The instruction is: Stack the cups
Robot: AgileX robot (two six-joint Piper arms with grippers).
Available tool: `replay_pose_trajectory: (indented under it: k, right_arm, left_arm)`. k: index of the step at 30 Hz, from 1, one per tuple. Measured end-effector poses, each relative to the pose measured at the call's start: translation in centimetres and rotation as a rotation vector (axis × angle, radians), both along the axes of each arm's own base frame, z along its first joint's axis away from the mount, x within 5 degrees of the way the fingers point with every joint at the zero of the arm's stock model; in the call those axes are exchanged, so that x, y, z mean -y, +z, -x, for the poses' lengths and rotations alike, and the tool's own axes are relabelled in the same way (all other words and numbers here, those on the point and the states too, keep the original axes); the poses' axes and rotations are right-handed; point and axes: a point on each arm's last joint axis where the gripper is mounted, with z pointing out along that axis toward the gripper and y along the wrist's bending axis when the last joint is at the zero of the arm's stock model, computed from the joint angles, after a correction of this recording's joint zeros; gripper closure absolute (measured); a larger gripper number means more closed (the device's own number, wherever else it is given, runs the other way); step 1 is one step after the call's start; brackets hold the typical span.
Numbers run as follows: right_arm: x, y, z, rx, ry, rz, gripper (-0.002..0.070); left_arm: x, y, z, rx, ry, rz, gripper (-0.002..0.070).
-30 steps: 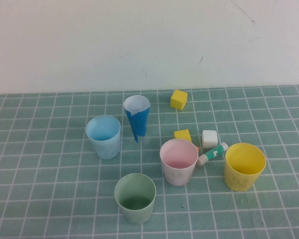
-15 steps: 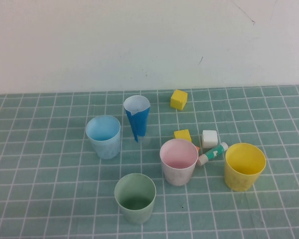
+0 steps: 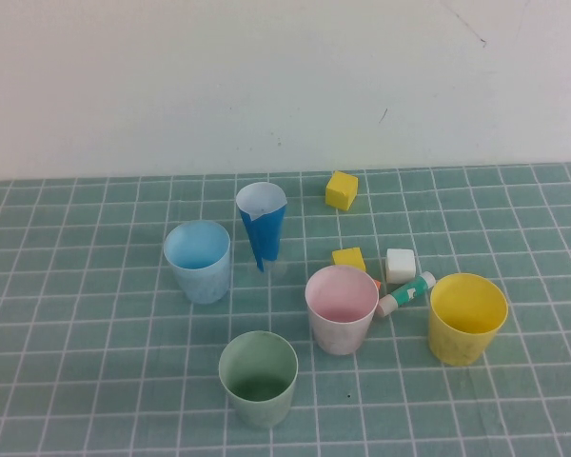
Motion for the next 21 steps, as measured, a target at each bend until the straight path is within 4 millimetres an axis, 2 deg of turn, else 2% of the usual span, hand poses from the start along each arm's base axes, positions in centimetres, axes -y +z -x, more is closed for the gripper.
replay_pose_trajectory:
  k: [2,6,12,15,18,21]
  right_arm:
    - [-0.2,0.8,0.3,0.095,0.017,0.009,0.0678]
    - [-0.4,1.8,0.9,0.226,0.035,0.031,0.0678]
    - [-0.4,2.3,1.0,0.239,0.034,0.034,0.0678]
    - [-0.3,4.1,1.3,0.187,0.007,0.040,0.0678]
    - [0.0,6.7,2.0,0.103,-0.034,0.032,0.0678]
    - [0.3,8.7,3.0,0.011,-0.075,0.024,0.0678]
  left_arm:
    - [0.0,0.8,0.4,0.094,-0.001,0.008,0.0676]
    - [-0.1,1.4,0.8,0.175,-0.002,0.015,0.0676]
    - [-0.1,2.1,0.9,0.173,-0.034,0.068,0.0676]
    - [-0.1,4.7,1.4,0.115,-0.040,0.083,0.0676]
    - [-0.2,7.8,2.2,-0.026,-0.036,0.083,0.0676]
    - [-0.2,10.4,1.9,-0.192,-0.028,0.079,0.0676]
